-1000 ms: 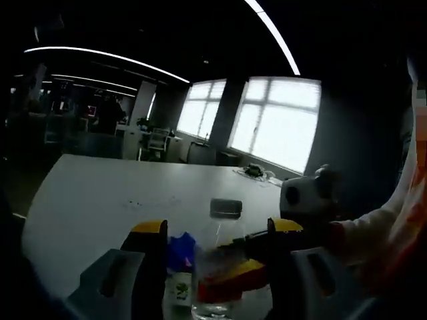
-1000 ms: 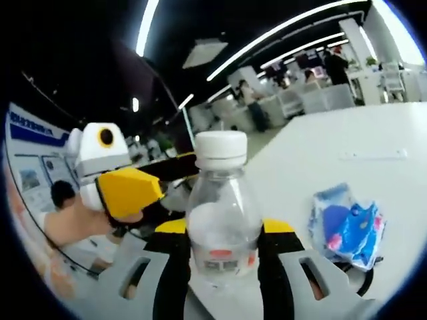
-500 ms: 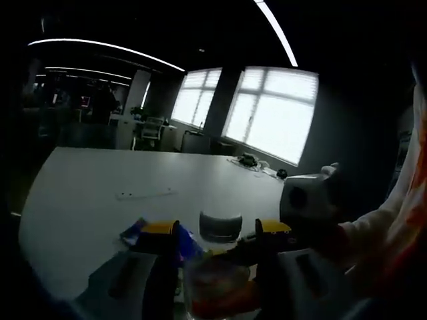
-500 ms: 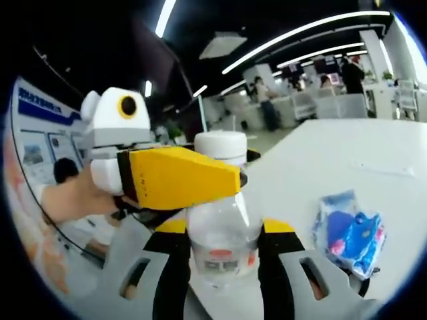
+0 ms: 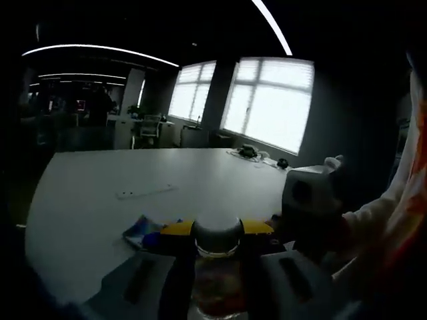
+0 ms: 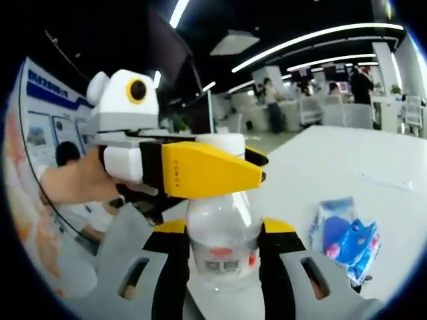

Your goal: Arrange the tabletop items into an orderly group along one side of the table until the central work area is clear of visible clutter.

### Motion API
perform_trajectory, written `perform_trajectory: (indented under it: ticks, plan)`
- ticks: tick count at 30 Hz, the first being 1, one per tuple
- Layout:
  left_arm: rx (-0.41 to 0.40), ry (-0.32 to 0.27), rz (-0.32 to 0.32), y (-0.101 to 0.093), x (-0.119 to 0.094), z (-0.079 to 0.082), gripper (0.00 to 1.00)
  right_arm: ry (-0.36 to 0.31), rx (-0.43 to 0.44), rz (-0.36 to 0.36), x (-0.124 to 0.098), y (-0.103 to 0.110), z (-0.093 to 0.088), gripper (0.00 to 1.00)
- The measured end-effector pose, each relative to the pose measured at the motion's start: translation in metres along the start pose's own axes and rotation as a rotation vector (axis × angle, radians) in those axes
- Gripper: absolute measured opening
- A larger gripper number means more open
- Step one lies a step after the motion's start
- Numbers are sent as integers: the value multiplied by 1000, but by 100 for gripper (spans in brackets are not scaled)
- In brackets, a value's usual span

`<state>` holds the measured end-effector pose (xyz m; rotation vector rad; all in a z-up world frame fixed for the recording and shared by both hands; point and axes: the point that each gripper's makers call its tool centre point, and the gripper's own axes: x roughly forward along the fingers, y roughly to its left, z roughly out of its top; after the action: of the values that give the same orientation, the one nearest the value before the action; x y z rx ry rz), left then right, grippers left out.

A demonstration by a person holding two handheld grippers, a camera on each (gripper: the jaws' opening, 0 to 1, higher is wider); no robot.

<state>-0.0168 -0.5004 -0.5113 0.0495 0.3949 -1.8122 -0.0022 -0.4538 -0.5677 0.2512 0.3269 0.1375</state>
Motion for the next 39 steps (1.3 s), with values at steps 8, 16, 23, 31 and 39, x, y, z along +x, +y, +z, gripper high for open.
perform_trajectory:
  ticks: [8, 16, 23, 31, 39]
  plan:
    - [-1, 19, 15, 4, 4, 0, 21, -6, -9, -45, -11, -11, -3, 39]
    - [-20, 53, 80, 38, 4, -1, 22, -17, 41, -163, -56, -34, -32, 53]
    - [1, 85, 138, 75, 1, -1, 22, -27, 163, -343, -111, -63, -71, 52]
    - [-49, 90, 234, 131, 1, 0, 22, -43, 214, -453, -151, -78, -86, 52]
    - [-46, 157, 277, 172, 11, -11, 22, -56, 247, -497, -165, -78, -95, 51]
